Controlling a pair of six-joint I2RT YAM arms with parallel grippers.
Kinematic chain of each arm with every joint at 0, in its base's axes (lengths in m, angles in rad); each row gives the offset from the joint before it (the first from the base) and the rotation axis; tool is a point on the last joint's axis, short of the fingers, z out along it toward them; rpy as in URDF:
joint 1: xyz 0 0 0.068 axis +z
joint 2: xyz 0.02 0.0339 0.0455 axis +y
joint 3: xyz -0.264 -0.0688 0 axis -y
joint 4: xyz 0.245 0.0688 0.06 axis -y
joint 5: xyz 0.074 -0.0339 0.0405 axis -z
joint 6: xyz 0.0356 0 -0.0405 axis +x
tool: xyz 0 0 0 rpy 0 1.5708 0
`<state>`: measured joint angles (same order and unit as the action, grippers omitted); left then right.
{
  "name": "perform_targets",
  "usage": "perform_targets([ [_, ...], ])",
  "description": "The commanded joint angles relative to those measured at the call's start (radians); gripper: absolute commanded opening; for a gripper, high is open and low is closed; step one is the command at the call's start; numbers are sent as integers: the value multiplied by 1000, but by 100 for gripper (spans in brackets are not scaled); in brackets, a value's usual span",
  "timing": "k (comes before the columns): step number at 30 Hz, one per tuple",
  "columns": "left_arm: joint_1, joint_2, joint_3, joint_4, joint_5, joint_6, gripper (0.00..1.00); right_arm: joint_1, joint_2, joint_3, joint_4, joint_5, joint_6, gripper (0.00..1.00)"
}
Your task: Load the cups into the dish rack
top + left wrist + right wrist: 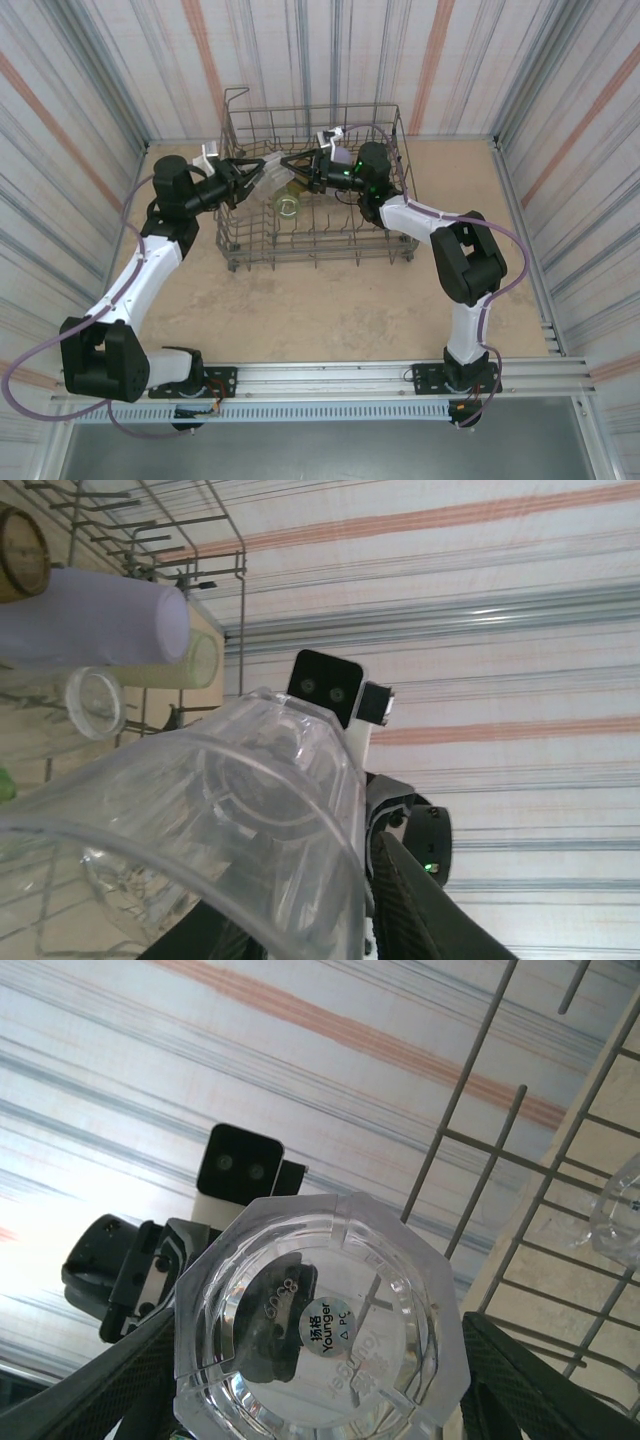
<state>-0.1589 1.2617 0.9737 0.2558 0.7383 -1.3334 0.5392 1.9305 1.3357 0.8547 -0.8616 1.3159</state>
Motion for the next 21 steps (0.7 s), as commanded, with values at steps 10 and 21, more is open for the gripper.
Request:
perform_targets([
  [10, 20, -58, 57, -149, 5, 137, 21, 22, -34, 43, -35, -18, -58, 45],
  [21, 32, -32, 34, -103, 29, 119, 0, 43, -32, 64, -30, -37, -61, 69],
])
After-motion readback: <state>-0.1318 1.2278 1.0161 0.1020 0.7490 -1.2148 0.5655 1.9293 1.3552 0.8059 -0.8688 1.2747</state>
